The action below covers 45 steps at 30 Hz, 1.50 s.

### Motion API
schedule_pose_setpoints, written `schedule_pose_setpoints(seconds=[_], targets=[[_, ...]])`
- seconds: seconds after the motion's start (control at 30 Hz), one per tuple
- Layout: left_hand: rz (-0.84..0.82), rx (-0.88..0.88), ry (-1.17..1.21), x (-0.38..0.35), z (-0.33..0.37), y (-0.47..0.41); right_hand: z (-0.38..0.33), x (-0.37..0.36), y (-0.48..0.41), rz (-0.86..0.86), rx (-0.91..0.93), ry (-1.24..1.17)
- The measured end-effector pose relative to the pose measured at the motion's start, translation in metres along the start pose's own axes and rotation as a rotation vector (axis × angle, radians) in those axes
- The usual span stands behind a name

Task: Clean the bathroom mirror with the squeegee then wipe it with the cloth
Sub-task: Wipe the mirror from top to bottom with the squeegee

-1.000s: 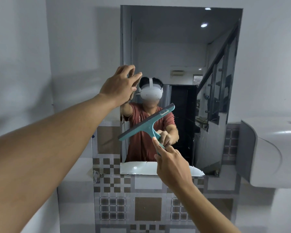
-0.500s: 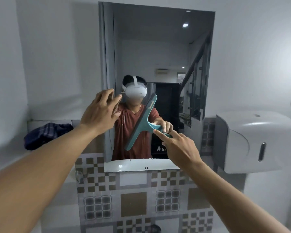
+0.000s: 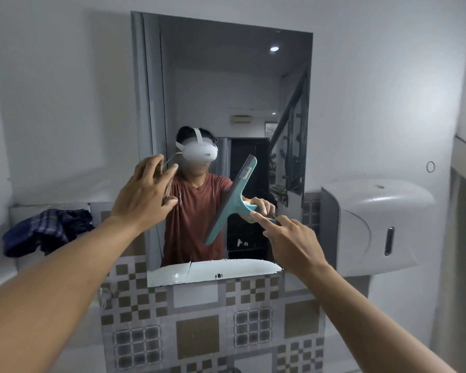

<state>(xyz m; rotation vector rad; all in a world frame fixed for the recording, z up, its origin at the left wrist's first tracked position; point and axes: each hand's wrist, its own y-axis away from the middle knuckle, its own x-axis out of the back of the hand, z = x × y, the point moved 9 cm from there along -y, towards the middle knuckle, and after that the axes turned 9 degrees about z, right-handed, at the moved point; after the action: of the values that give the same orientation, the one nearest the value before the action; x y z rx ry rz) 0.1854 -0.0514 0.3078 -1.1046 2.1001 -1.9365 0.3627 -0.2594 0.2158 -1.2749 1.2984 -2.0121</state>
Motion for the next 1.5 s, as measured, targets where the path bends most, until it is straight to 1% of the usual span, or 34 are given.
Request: schedule_pose_setpoints(seconds=[0.2, 0.4, 0.63, 1.17, 1.4, 1.5], targets=[[-0.013, 0.035, 0.007, -0.002, -0.002, 0.001, 0.026, 0.001, 0.018, -0.028, -0.169, -0.032], [-0.005, 0.027, 0.013, -0.003, -0.001, 0.0, 0.039, -0.009, 0.049, -0.077, -0.36, -0.085], [0.007, 0.022, 0.018, -0.001, 0.001, 0.0, 0.029, -0.022, 0.067, -0.158, -0.475, -0.117], [0.045, -0.037, -0.016, 0.008, 0.003, -0.008, -0.014, -0.06, 0.106, -0.255, -0.66, -0.405], [0.031, -0.046, -0.034, 0.008, 0.003, -0.011, -0.038, -0.073, 0.115, -0.328, -0.781, -0.622], [0.021, -0.07, -0.048, 0.007, 0.001, -0.014, -0.043, -0.072, 0.115, -0.333, -0.814, -0.676]])
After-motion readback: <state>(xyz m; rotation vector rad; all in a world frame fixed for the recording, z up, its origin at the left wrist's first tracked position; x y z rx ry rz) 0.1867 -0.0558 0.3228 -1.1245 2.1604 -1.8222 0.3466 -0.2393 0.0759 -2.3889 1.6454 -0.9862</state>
